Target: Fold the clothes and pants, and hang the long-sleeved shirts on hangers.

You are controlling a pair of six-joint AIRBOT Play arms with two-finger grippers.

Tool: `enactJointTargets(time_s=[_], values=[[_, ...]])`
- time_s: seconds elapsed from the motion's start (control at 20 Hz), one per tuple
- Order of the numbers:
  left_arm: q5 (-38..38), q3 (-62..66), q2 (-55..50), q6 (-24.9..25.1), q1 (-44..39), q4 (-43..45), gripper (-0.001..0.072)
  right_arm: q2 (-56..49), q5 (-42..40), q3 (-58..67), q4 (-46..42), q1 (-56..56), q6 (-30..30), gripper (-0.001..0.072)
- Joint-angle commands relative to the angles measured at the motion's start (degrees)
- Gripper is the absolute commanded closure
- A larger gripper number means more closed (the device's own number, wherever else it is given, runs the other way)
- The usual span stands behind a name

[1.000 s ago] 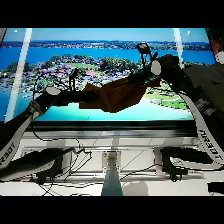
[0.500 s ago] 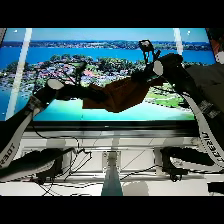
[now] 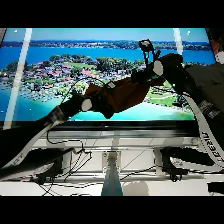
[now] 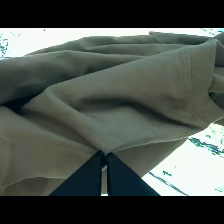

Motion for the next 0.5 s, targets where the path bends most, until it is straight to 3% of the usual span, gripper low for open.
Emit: enactJointTargets(time_s=[0.0,0.05,0.1,0.15,0.2,0.25,0.45], values=[[5.6,2.5,-4.0,-17.6,-2.6,14.2,0.0067,0.0,0.0,0.1,0.0,0.0,0.0,0.0698],[6.0,3.4,-5.4,-18.2,-2.6,14.2,0.0069,0.0,0.1,0.1,0.0,0.0,0.0,0.0698],[5.9,4.3,-7.0,-18.4,-2.6,14.2,0.0166,0.0,0.1,0.1,0.0,0.0,0.0,0.0698],[5.7,5.0,-7.8,-18.4,-2.6,14.2,0.0341,0.0,0.1,0.1,0.0,0.0,0.0,0.0698],[5.6,5.4,-8.1,-18.3,-2.3,14.5,0.0569,0.0,0.2,0.1,0.0,0.0,0.0,0.0698],[5.6,5.6,-7.8,-18.2,-2.0,14.9,0.0688,0.0,0.2,0.1,0.0,0.0,0.0,0.0698],[5.0,5.6,-3.5,-18.1,1.5,15.3,0.0692,0.0,0.0,0.1,-0.6,0.0,0.0,0.0698]])
